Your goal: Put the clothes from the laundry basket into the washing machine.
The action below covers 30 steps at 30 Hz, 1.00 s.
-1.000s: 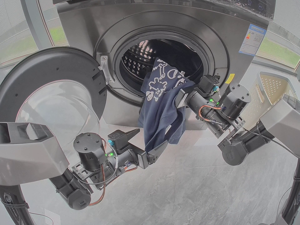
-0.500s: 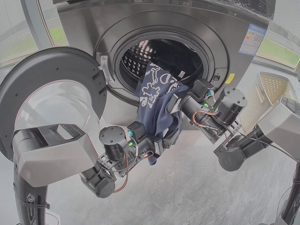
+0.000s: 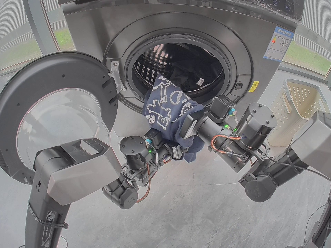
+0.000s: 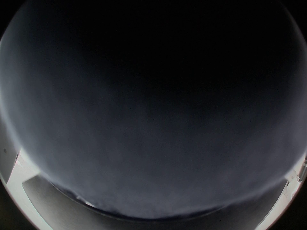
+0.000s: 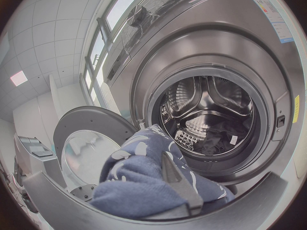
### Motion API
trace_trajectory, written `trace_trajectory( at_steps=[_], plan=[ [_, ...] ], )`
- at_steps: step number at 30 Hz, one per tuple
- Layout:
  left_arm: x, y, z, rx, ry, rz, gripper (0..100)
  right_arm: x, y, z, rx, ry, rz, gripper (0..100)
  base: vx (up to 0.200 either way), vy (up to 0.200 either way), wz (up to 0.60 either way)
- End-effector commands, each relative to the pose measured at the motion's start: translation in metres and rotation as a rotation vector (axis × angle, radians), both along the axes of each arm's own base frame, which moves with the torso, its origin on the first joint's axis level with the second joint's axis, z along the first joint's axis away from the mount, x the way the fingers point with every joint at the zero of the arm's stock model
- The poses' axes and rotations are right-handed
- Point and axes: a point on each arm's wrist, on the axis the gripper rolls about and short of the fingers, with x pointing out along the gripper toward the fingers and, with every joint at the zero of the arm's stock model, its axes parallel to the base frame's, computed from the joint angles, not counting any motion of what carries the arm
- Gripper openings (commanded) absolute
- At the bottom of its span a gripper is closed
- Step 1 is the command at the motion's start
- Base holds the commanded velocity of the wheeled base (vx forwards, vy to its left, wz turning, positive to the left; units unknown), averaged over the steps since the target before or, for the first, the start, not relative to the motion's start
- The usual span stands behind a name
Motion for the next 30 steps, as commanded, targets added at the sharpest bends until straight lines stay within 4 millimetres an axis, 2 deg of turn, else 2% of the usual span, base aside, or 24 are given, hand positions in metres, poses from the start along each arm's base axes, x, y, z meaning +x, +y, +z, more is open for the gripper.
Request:
trace_trajectory(
  at_steps=[1,5,6,11,14,20,21,26,30],
  plan=[
    [0.004,-0.002,-0.005,-0.003,0.002,0.004,100,-0.004,0.001,0.002,0.003,-0.001,0.007,0,0.000,0.000,0.00],
    [0.004,-0.002,-0.006,-0.005,0.003,0.018,100,-0.004,0.001,0.001,0.002,0.000,0.007,0,0.000,0.000,0.00],
    [0.004,-0.001,-0.006,-0.006,0.006,0.022,0,-0.003,0.001,0.001,0.001,0.002,0.006,0,0.000,0.000,0.00],
    [-0.004,-0.002,-0.001,-0.005,0.009,0.013,0,0.003,-0.004,0.002,0.005,-0.003,-0.016,0,0.000,0.000,0.00],
    [-0.015,-0.003,0.009,-0.005,0.009,-0.006,0,0.012,-0.010,0.000,0.004,-0.003,-0.040,0,0.000,0.000,0.00],
    [-0.027,-0.005,0.007,0.019,0.028,-0.027,0,0.013,-0.009,-0.002,0.005,-0.001,-0.040,0,0.000,0.000,0.00],
    [-0.028,-0.005,0.006,0.022,0.034,-0.029,100,0.013,-0.009,-0.001,0.006,-0.002,-0.040,0,0.000,0.000,0.00],
    [-0.033,-0.002,0.002,0.035,0.058,-0.033,100,0.015,-0.006,0.001,0.012,-0.009,-0.038,0,0.000,0.000,0.00],
    [-0.048,-0.003,0.006,0.051,0.073,-0.066,100,0.022,0.000,-0.003,0.006,-0.002,-0.040,0,0.000,0.000,0.00]
  ],
)
